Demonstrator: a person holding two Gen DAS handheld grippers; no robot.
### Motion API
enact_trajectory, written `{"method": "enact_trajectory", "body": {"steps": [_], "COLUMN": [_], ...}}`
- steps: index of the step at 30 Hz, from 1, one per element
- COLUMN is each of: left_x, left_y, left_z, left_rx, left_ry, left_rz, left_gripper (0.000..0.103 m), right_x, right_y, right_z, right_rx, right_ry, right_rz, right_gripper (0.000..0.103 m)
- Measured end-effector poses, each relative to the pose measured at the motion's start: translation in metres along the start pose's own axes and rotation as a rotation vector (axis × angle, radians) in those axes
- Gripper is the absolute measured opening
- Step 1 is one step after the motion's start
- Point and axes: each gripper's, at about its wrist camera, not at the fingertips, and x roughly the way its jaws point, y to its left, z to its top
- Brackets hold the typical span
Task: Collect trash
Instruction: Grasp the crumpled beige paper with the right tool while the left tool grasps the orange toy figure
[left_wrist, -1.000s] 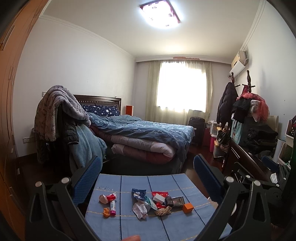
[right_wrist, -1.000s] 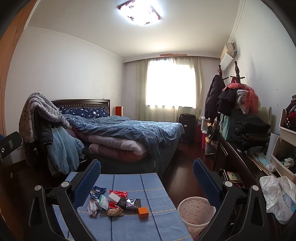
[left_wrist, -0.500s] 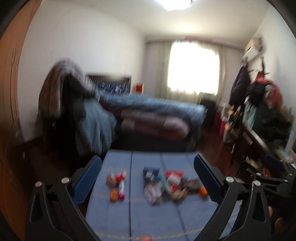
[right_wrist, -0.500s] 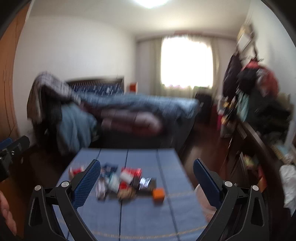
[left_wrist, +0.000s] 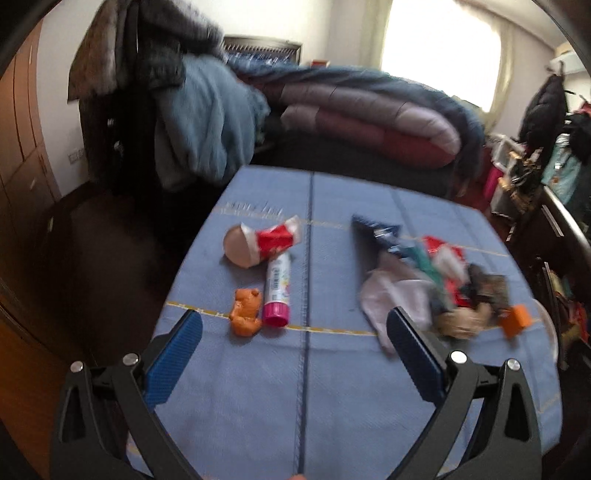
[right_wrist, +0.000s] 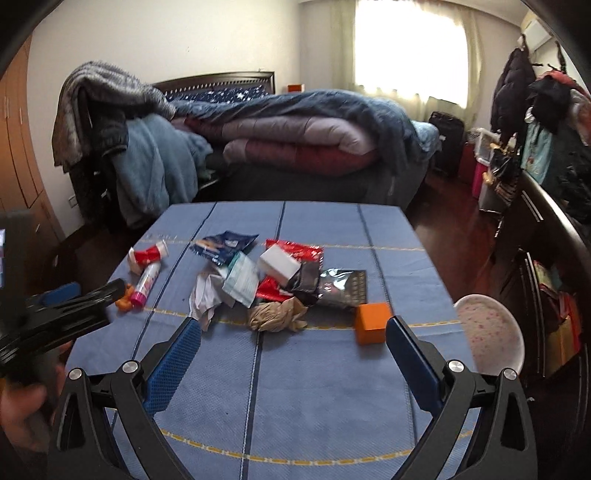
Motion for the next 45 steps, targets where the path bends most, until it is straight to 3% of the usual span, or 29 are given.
{"method": "enact_trajectory", "body": {"steps": [4, 11, 17, 21, 24, 27, 32, 34, 35, 45], "left_x": [0.041, 0.066, 0.081, 0.086, 0.085, 0.083, 0.081, 0.079, 0.078, 0.066], "left_y": [0.018, 0.051, 0.064, 0.056, 0.05, 0.045, 0.041, 0.039, 0.038, 0.039], "left_z": [0.005, 0.01, 0.009, 0.009, 0.007, 0.006, 0.005, 0.003, 0.003, -0.004], "left_rx": [-0.064, -0.167, -0.192, -0.157, -0.124, -0.108, -0.103, -0.098, -0.097, -0.134], "left_ry": [0.041, 0.056, 0.092, 0.091, 0.089, 0.082, 0.077, 0.072, 0.07, 0.044], "left_rz": [0.019, 0.114, 0.157, 0.167, 0.176, 0.181, 0.177, 0.171, 0.172, 0.081], "left_gripper": [0.099, 0.097, 0.09, 0.085, 0.077, 0.063, 0.053, 0.032, 0.027, 0.027], "right_x": [0.02, 0.045, 0.055, 0.055, 0.056, 0.056, 0.057, 0.059, 0.06, 0.103], "right_y": [0.003, 0.005, 0.016, 0.02, 0.02, 0.019, 0.015, 0.011, 0.008, -0.006], "right_z": [-0.002, -0.005, -0.004, -0.005, -0.005, -0.005, -0.006, -0.007, -0.007, -0.011], "right_rx": [-0.013, -0.016, -0.048, -0.06, -0.056, -0.049, -0.044, -0.032, -0.022, 0.084], "right_ry": [0.038, 0.086, 0.101, 0.099, 0.101, 0.104, 0.107, 0.114, 0.119, 0.2], "right_rz": [0.002, 0.015, 0.034, 0.035, 0.032, 0.032, 0.028, 0.029, 0.035, 0.111], "right_gripper": [0.099, 0.099, 0.099, 0.099, 0.099, 0.099, 0.099, 0.099, 0.099, 0.099]}}
